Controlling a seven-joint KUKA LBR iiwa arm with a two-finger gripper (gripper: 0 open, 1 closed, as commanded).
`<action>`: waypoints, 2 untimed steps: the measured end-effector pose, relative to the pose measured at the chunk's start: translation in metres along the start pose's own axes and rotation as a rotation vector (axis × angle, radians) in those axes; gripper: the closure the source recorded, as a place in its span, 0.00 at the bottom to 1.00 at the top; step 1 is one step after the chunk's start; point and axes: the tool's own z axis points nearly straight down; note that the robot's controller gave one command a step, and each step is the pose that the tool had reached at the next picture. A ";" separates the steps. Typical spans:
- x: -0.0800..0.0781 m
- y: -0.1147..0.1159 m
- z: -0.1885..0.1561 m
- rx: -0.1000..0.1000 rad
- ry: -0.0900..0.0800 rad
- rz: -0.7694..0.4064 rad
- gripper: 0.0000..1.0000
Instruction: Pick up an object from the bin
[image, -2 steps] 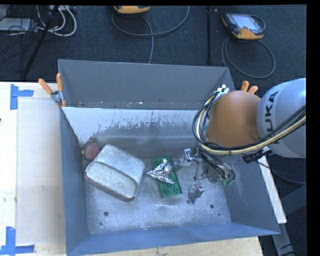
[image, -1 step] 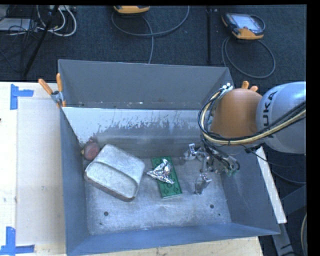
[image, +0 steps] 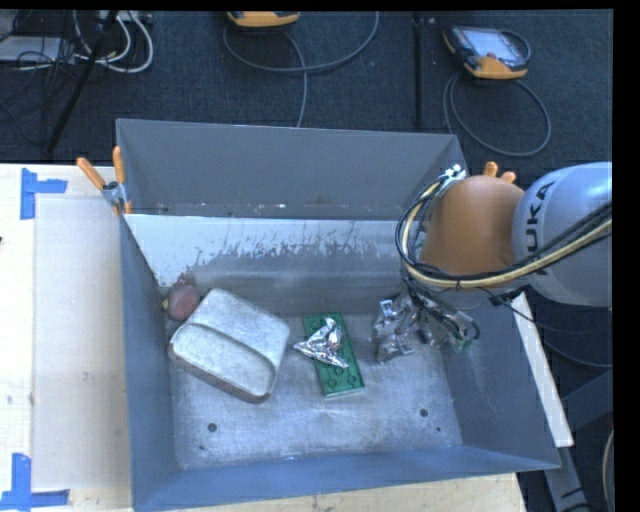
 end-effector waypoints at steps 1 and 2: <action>0.000 0.000 0.000 0.000 0.000 0.001 0.00; -0.025 0.041 0.021 0.005 -0.001 -0.070 0.00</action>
Offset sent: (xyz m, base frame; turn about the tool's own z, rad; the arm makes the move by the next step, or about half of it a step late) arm 0.0000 0.0000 0.0000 0.0000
